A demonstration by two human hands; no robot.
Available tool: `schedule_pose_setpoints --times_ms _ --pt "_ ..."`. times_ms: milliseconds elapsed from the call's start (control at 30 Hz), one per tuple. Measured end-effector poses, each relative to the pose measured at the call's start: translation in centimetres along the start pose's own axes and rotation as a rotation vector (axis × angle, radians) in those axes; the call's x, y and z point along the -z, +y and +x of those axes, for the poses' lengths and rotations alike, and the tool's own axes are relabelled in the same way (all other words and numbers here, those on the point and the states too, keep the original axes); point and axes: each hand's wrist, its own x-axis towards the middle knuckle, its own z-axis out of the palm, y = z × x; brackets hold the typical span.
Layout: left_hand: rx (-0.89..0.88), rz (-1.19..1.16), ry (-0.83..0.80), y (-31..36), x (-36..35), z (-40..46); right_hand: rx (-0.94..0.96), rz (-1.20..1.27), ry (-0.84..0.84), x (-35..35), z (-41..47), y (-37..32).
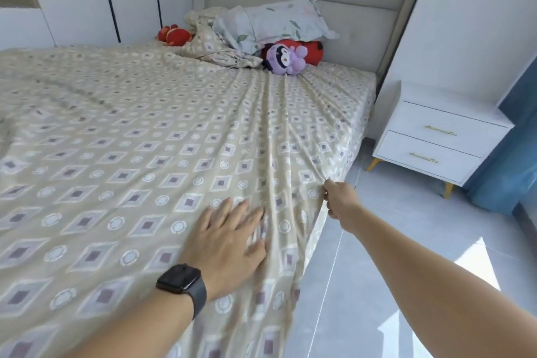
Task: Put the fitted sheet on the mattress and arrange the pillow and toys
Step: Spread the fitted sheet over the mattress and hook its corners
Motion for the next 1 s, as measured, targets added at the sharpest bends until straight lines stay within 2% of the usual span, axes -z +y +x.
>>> schedule_pose_setpoints --times_ms 167,300,400,533,633,733,867,1000 --pt "0.016 0.011 -0.064 -1.0 0.1 2.9 -0.116 0.087 -0.049 0.2 1.0 -0.2" --pt "0.074 0.000 -0.136 -1.5 0.0 5.8 -0.047 0.096 -0.043 -0.1 2.4 -1.2" --pt "0.117 -0.014 -0.144 -1.7 0.1 7.4 0.011 -0.011 0.013 1.3 2.2 -0.2" --pt "0.153 -0.024 -0.134 -1.8 0.1 8.9 -0.047 -0.120 0.141 5.0 1.1 5.1" --pt "0.162 -0.004 -0.125 -2.3 0.1 10.3 -0.062 -0.195 0.107 4.8 2.5 6.0" --pt "0.172 0.015 -0.097 -2.8 -0.2 12.1 -0.070 -0.201 0.026 3.4 5.1 4.5" --pt "0.192 0.019 -0.076 -3.6 -0.8 14.2 -0.058 -0.074 0.122 2.7 10.5 0.1" --pt "0.197 0.020 -0.044 -4.3 -1.3 15.7 -0.139 0.039 0.116 2.6 16.7 -4.1"
